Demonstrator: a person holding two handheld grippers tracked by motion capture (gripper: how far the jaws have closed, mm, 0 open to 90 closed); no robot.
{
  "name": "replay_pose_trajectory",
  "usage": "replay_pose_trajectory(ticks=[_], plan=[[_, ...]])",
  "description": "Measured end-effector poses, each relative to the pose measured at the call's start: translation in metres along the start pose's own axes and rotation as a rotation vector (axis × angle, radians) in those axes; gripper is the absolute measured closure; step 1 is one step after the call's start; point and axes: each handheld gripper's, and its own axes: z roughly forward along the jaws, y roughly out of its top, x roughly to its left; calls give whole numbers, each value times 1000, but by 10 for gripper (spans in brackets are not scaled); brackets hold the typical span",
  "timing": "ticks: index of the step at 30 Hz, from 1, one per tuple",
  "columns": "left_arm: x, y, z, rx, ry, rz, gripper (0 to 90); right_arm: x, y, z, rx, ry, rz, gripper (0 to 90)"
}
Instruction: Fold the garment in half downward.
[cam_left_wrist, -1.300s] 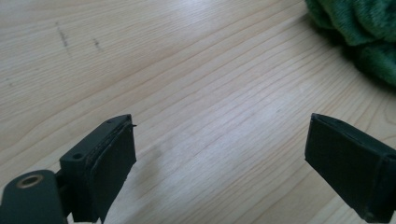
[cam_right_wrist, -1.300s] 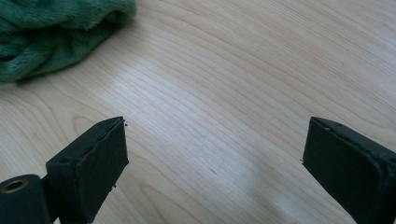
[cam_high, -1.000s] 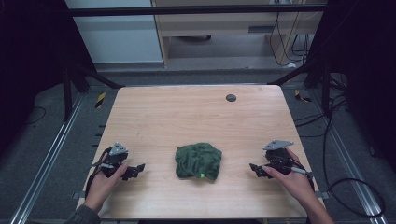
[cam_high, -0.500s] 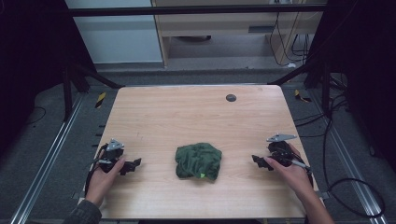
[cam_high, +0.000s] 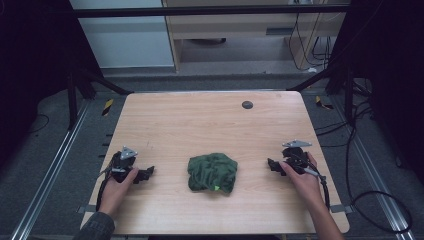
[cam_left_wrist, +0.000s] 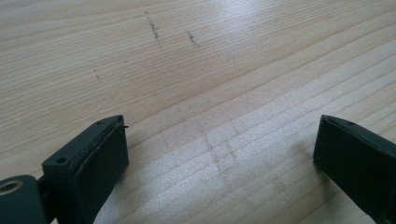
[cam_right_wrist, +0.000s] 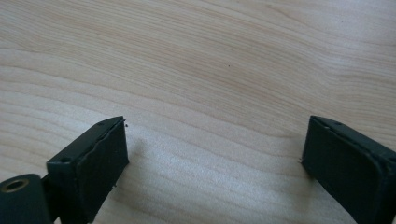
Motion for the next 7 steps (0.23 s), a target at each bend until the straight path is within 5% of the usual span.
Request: replay_pose_trajectory(ticks=[7], plan=[[1,0,1,11,13,-15,0,6,1,6,-12,-35,19,1]])
